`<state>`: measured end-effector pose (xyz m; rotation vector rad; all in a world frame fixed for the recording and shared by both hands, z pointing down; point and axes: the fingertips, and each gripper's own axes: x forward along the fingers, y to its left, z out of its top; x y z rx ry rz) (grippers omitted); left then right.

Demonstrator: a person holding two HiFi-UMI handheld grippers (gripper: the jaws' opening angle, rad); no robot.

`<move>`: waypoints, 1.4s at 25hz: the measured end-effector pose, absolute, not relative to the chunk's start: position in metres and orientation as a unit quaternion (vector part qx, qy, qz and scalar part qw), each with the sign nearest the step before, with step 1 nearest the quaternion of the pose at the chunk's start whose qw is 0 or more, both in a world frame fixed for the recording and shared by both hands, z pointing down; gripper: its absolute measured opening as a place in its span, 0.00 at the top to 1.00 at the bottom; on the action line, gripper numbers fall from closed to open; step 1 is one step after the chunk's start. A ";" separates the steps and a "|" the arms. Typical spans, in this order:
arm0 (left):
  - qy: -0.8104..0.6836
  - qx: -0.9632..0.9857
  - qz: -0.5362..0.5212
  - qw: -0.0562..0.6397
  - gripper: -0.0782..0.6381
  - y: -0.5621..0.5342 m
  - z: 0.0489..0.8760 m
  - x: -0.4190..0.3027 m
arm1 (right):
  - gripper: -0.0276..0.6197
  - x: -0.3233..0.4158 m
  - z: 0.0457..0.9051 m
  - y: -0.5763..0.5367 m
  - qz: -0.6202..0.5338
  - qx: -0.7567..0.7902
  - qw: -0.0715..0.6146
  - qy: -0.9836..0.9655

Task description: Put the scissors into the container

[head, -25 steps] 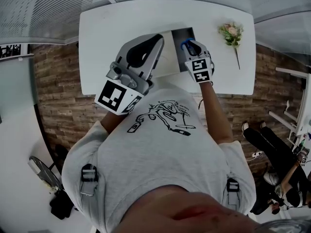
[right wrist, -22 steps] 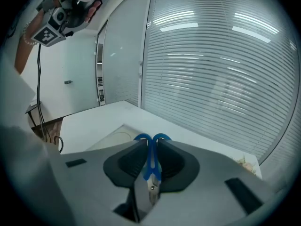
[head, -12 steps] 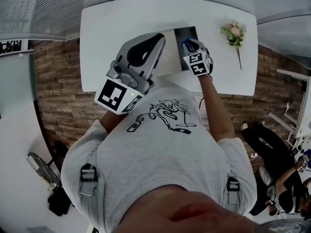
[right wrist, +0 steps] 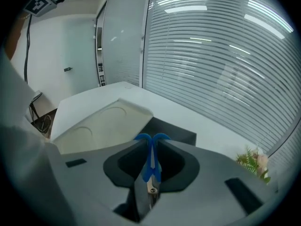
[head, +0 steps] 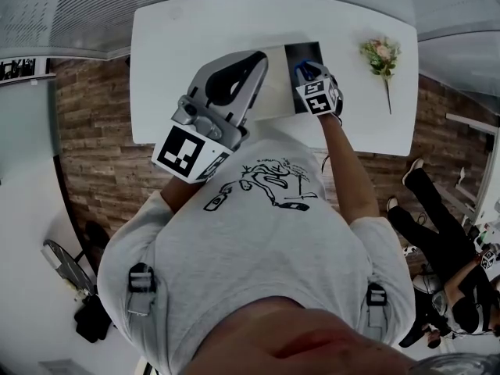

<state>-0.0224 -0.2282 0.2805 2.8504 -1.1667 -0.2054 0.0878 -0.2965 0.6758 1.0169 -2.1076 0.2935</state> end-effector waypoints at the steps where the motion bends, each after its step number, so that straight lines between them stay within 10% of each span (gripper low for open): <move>1: -0.378 0.923 -0.067 0.028 0.86 -0.229 0.281 -0.023 | 0.84 0.087 0.679 -0.298 0.116 0.397 0.385 -0.825; 35: -0.396 0.915 -0.056 0.045 0.86 -0.242 0.296 -0.039 | 0.84 0.076 0.742 -0.323 0.187 0.382 0.459 -0.780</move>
